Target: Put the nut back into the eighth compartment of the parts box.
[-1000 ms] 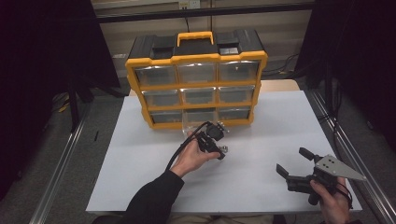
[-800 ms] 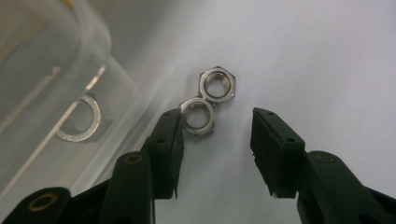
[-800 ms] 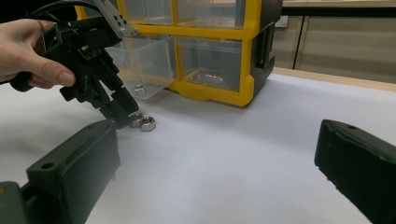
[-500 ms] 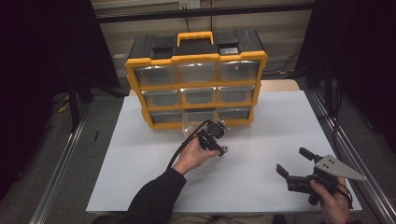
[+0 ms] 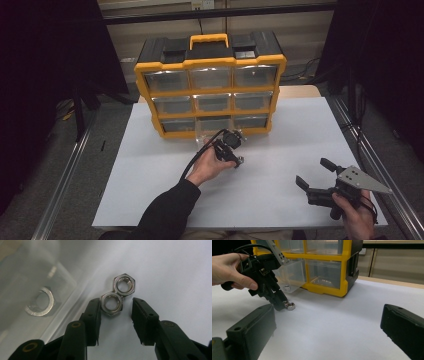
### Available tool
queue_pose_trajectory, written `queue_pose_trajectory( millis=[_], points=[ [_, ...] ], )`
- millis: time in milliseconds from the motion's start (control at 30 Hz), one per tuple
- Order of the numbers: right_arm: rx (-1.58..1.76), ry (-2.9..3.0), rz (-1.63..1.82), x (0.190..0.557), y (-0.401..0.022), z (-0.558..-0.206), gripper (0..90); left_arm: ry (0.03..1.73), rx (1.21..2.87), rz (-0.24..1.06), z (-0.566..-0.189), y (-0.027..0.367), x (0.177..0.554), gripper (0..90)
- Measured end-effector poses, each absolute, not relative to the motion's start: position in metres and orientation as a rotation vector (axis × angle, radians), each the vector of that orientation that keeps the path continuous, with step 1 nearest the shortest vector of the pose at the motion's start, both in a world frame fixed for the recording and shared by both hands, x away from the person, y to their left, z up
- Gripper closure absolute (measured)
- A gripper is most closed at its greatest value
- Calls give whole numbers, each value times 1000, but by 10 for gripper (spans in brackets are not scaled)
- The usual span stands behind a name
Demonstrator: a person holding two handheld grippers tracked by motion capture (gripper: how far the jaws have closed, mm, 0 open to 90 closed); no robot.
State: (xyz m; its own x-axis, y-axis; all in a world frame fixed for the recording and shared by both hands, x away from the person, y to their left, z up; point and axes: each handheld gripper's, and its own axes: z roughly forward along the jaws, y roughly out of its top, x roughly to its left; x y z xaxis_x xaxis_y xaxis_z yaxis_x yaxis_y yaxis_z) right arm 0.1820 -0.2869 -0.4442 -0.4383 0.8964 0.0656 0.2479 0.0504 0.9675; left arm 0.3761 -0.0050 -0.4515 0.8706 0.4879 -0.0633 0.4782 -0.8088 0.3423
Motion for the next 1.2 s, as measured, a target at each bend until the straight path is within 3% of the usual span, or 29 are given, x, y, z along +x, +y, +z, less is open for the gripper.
queue_pose_trajectory(
  millis=[100, 167, 500, 1200],
  points=[
    [1149, 1745, 1417, 182, -287, -444, 0, 796, 2676, 90, -451, -7, 373, 608],
    [1153, 1744, 1418, 182, -287, -444, 0, 720, 2687, 64, -452, -6, 377, 634],
    [1153, 1745, 1417, 182, -287, -444, 0, 721, 2707, 65, -451, -6, 377, 693],
    [1153, 1748, 1418, 182, -287, -444, 0, 697, 2721, 40, -448, -3, 378, 702]
  ],
)
